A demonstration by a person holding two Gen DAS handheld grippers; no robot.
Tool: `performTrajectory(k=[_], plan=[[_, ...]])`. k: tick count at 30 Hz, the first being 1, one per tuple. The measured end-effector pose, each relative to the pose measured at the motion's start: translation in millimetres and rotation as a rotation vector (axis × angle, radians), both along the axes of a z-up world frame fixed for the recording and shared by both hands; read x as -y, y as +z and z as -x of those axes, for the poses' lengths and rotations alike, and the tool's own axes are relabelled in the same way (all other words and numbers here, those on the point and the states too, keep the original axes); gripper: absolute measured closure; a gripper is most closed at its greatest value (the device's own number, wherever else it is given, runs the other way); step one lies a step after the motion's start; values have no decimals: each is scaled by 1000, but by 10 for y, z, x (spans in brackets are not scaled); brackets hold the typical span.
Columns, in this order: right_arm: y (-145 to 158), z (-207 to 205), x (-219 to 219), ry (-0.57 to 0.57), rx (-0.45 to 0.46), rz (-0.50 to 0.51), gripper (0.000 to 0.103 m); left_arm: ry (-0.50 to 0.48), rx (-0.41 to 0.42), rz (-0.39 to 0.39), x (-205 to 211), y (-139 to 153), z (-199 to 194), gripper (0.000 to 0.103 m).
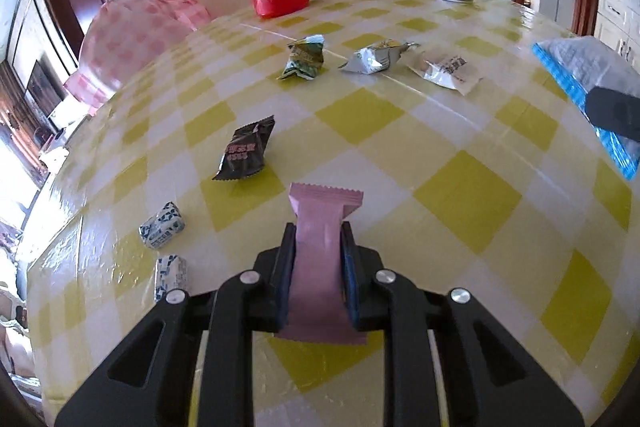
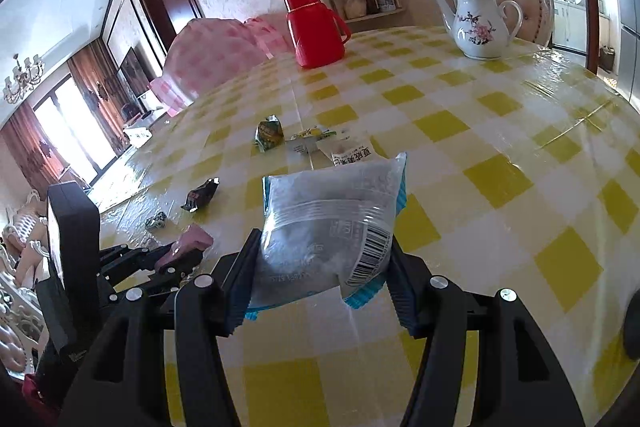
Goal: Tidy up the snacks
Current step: 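Lift the pink bar and blue-and-white bag and carry them toward the box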
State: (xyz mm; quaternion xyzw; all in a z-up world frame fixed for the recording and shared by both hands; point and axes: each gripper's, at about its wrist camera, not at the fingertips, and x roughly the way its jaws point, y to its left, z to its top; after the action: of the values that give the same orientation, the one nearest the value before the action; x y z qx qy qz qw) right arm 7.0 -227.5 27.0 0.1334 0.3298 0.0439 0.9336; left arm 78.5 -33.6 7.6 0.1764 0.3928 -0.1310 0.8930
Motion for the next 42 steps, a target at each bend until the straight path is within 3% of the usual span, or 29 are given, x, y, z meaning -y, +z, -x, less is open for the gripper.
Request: performTrajectory(k=[7, 14, 17, 27, 35, 42], plan=[[-47, -38, 25, -19, -11, 0, 46, 54, 22, 6, -75, 29, -17, 82], [-112, -69, 78, -36, -14, -7, 46, 110, 98, -35, -71, 95, 74, 82], [-128, -67, 99, -34, -10, -25, 46, 122, 74, 90, -146, 155, 144, 82], [-134, 192, 41, 6, 3, -69, 46, 208, 88, 284, -217, 407, 831, 82], [-129, 762, -64, 60, 38, -163, 46, 258, 110, 315, -545, 521, 1364, 82], [-129, 1135, -324, 120, 62, -169, 46, 262, 152, 307, -822, 628, 1817, 81]])
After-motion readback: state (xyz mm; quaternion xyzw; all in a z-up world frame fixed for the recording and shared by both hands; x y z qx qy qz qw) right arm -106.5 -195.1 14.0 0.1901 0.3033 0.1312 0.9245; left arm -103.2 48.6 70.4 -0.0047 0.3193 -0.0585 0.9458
